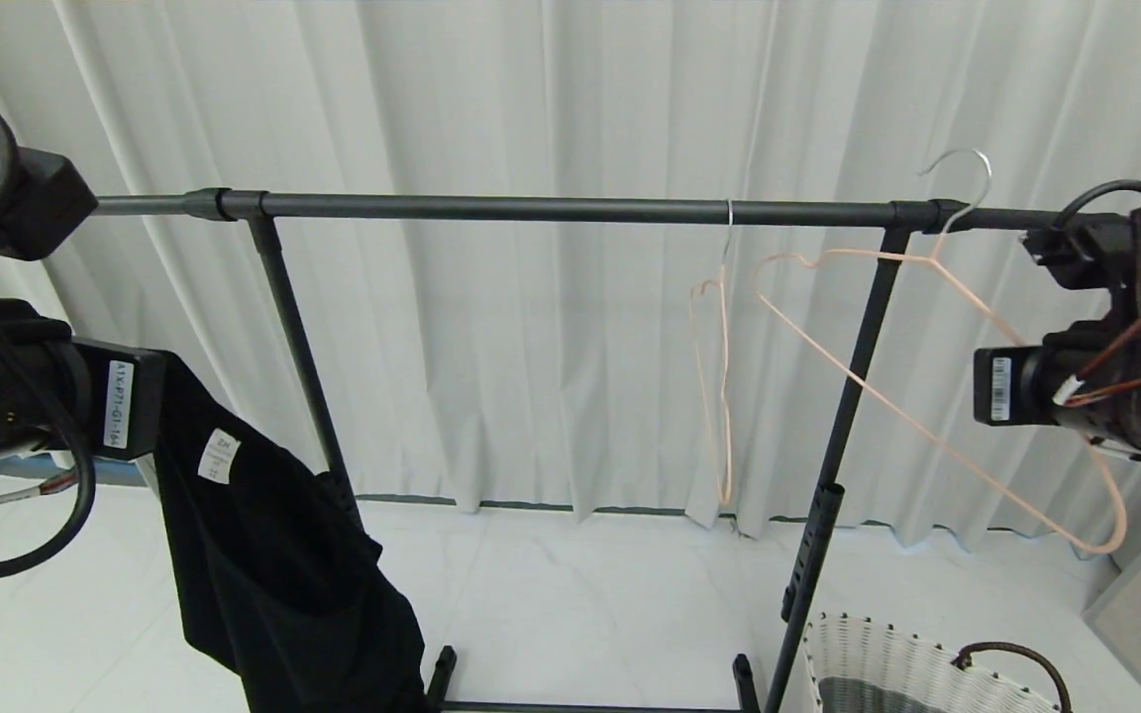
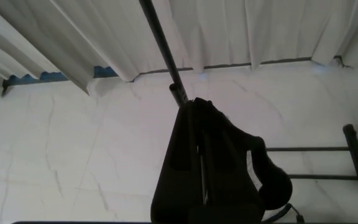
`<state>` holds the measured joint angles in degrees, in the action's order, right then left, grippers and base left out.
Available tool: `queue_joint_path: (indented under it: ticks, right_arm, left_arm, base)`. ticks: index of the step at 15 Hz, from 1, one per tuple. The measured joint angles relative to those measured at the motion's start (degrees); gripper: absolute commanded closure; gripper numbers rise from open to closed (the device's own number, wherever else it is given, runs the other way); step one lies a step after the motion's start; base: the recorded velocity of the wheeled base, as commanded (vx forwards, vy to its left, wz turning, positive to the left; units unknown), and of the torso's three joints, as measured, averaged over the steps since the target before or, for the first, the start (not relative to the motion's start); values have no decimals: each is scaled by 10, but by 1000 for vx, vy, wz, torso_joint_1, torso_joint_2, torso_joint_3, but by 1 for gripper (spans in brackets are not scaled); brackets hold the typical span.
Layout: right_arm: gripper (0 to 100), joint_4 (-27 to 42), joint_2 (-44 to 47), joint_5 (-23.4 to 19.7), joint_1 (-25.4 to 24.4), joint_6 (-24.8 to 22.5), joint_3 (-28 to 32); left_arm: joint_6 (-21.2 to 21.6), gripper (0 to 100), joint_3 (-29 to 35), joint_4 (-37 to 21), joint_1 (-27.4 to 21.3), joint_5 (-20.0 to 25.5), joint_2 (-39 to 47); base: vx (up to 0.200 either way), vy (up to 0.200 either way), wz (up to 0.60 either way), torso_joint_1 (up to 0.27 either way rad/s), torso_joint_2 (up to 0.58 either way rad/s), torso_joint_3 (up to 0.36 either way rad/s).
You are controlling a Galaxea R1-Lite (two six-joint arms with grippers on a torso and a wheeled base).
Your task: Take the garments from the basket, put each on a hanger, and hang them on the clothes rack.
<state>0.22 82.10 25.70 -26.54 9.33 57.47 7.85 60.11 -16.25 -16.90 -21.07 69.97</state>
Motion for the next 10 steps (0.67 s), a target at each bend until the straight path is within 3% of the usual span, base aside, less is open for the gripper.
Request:
queue_joint_path:
  ticks: [5, 8, 10]
  right_arm:
    - [100, 4, -133, -4, -14, -28, -102]
    - [100, 7, -185, -7, -31, -33, -126]
    - [100, 8, -206, -8, -64, -34, -130]
  left_arm:
    - [8, 100, 0, 0, -20, 0, -1]
    - [9, 100, -2, 0, -42, 0, -2]
    - [8, 100, -6, 0, -61, 0, -1]
  base:
    - [-200, 0, 0, -3, 5, 5]
    - [-200, 0, 0, -1, 5, 1]
    - [0, 0, 0, 0, 0, 0]
